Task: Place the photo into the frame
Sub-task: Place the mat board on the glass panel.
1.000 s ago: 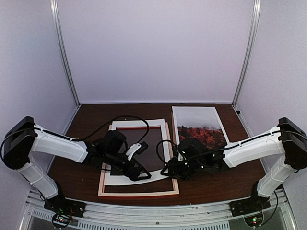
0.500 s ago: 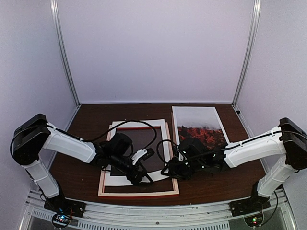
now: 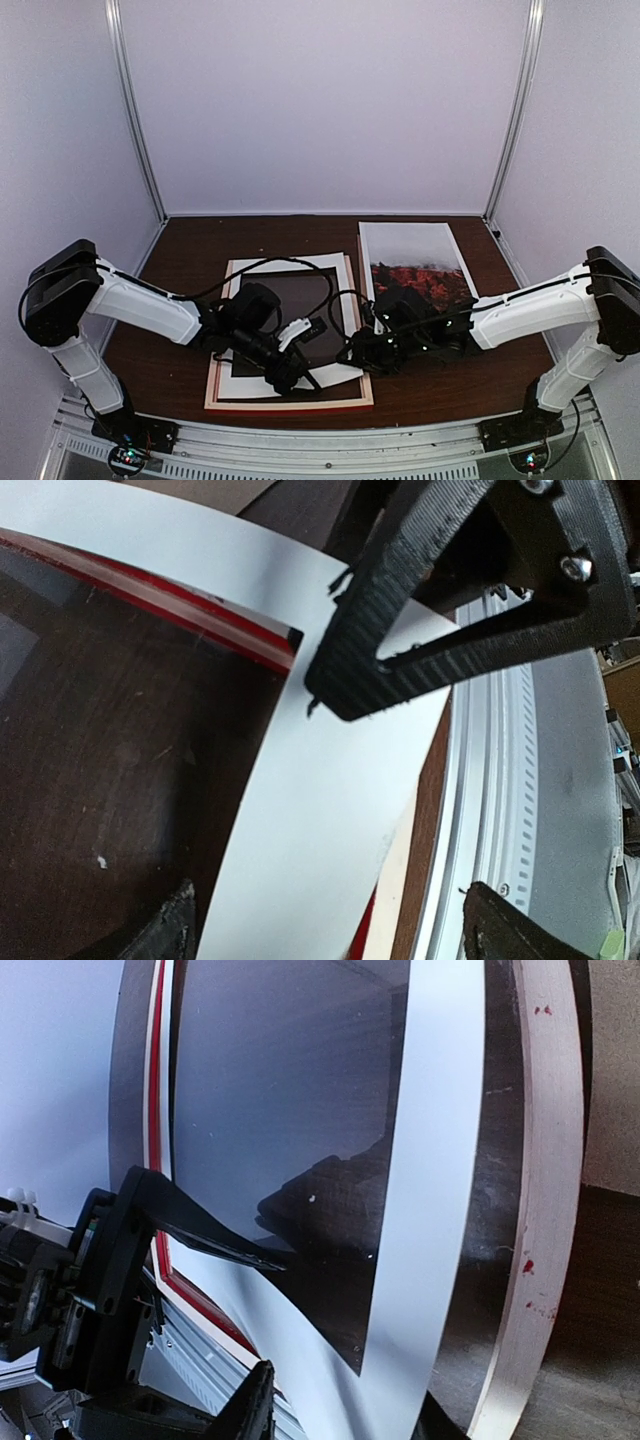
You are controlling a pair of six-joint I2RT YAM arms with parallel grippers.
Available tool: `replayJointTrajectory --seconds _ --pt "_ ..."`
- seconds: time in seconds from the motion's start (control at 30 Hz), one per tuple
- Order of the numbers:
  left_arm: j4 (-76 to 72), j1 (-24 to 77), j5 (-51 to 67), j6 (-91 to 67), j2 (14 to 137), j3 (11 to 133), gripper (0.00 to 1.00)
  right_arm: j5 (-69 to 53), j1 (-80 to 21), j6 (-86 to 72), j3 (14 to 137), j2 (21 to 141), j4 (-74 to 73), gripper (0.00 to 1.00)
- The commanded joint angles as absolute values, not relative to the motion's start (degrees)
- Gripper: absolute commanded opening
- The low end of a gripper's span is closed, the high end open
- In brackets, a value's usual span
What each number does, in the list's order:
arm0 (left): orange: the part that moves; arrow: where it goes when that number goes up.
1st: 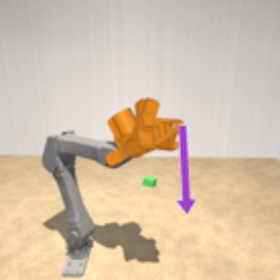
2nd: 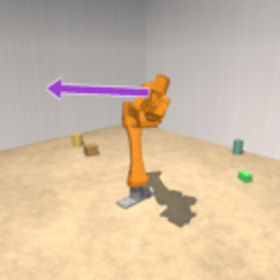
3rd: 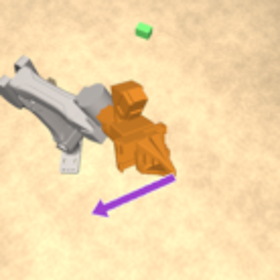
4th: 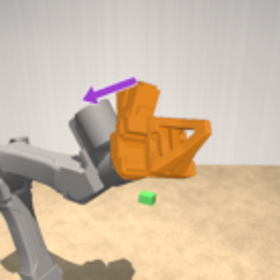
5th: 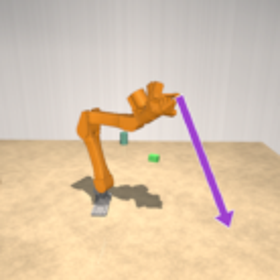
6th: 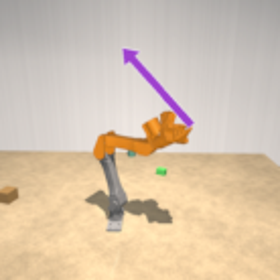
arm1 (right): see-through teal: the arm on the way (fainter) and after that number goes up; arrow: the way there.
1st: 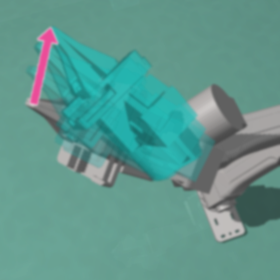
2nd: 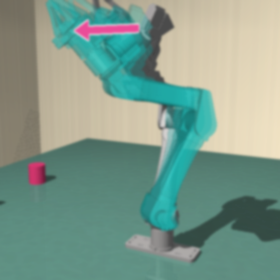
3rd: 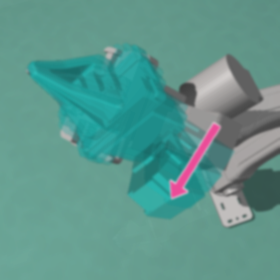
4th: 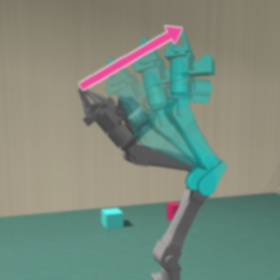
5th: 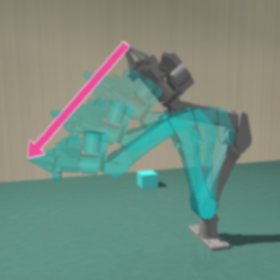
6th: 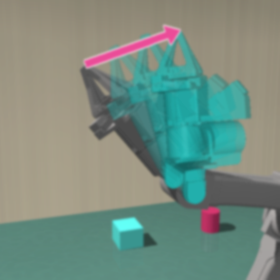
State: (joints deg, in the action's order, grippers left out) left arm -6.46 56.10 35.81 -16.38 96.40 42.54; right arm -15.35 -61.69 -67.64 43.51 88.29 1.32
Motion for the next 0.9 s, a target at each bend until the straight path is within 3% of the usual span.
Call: replayJointTrajectory --seconds 0.0,0.87 --pt "-5.7 56.3 35.7 -15.3 94.8 42.4 0.92 -12.9 -61.8 -66.5 43.9 86.6 -2.1 0.39" --pt "-1.1 56.4 34.2 -14.4 93.5 41.5 0.89 -9.5 -61.3 -62.1 47.5 86.5 -11.6 0.42"
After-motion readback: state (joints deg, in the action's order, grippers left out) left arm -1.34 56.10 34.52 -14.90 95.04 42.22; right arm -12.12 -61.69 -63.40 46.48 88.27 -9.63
